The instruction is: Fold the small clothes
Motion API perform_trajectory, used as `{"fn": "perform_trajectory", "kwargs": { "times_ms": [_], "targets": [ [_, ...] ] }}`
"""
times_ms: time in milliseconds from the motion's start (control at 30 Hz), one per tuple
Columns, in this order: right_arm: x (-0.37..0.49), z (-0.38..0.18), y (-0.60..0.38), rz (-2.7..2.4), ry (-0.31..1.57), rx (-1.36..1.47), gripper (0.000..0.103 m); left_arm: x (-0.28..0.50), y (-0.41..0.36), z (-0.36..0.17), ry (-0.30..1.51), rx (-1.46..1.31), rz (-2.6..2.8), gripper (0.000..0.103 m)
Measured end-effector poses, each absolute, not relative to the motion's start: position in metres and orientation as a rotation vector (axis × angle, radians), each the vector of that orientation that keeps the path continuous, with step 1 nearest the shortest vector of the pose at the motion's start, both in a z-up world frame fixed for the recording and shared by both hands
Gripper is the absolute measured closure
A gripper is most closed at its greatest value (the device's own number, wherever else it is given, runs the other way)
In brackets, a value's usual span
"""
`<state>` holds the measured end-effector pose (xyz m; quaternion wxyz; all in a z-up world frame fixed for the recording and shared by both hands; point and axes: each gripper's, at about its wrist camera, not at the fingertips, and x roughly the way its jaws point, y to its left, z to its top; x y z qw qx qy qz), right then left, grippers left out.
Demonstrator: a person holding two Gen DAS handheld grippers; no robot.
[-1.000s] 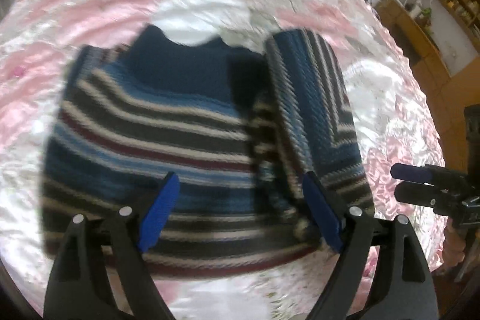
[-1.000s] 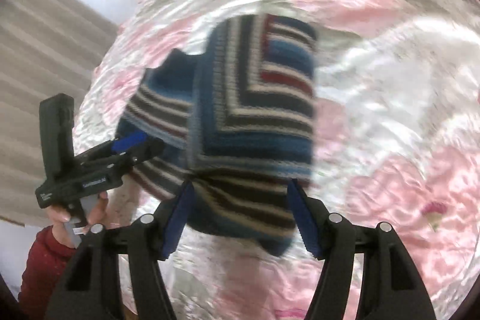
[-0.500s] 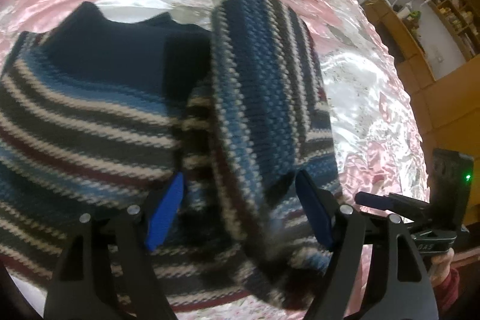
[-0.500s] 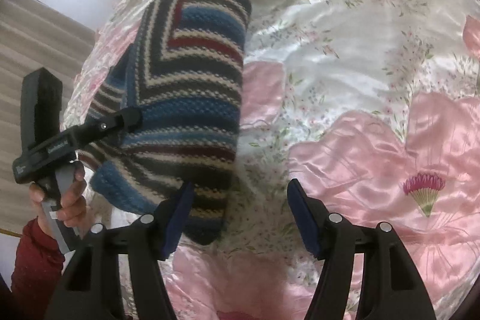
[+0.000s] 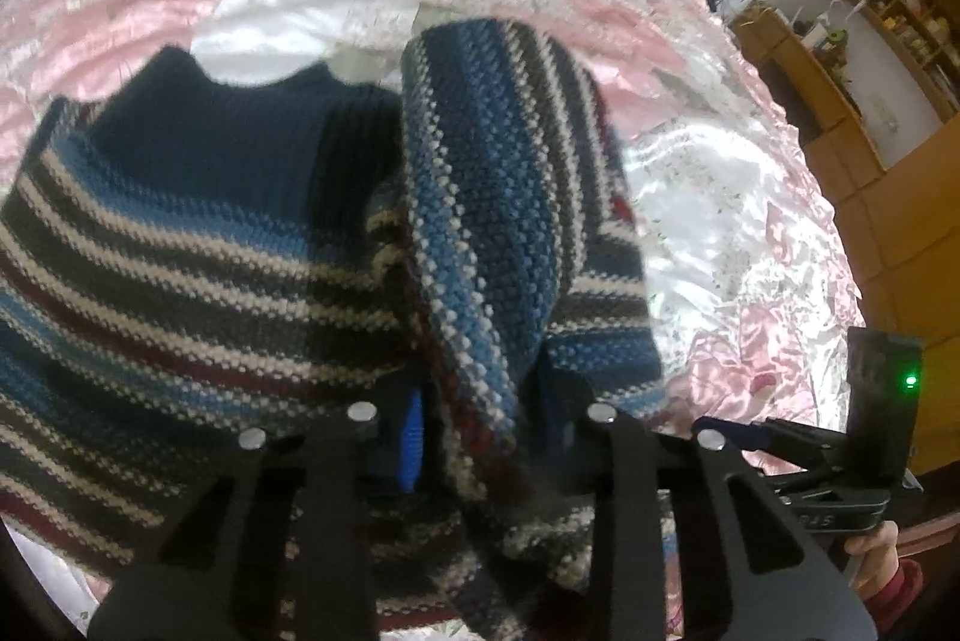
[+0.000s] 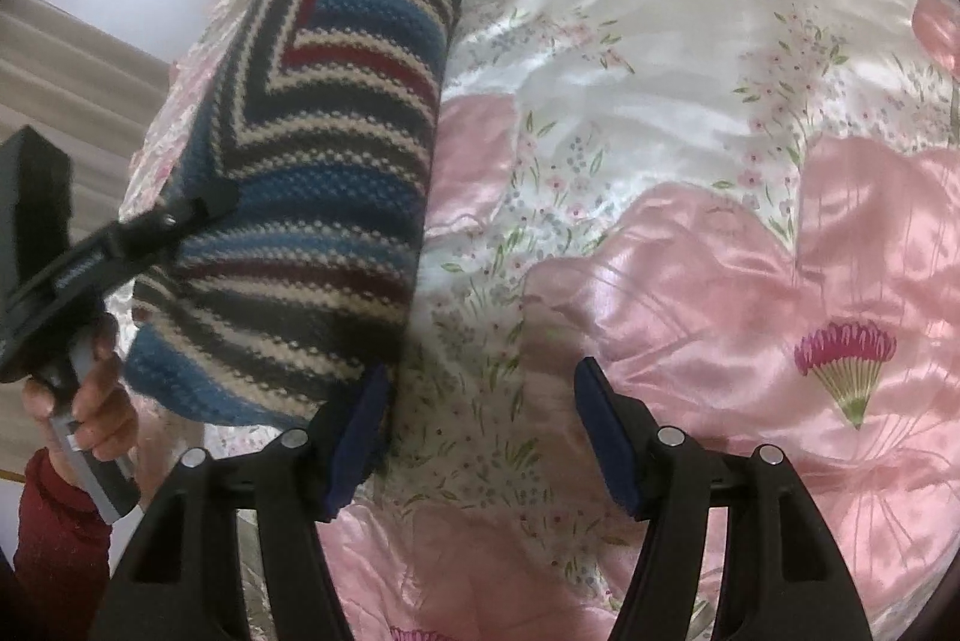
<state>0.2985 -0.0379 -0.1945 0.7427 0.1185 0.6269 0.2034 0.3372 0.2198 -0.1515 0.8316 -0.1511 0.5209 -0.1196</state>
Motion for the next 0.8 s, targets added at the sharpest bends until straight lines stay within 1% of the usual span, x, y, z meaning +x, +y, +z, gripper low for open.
{"fn": "perform_trajectory", "kwargs": {
  "times_ms": [100, 367, 600, 800],
  "targets": [
    [0.296, -0.192, -0.038, 0.444, 1.376, 0.253, 0.037, 0.334, 0.224, -0.138, 1.064, -0.306, -0.266, 0.076],
    [0.291, -0.190, -0.031, 0.453, 1.377, 0.260, 0.037, 0.328, 0.251, -0.112, 1.037, -0.281, -0.263, 0.077],
    [0.287, -0.192, -0.012, 0.475, 1.381, 0.250, 0.037, 0.324, 0.301, -0.082, 1.005, -0.231, -0.199, 0.077],
    [0.288, -0.191, 0.011, 0.505, 1.383, 0.206, 0.037, 0.326, 0.360, -0.066, 1.013, -0.198, -0.113, 0.077]
  ]
}}
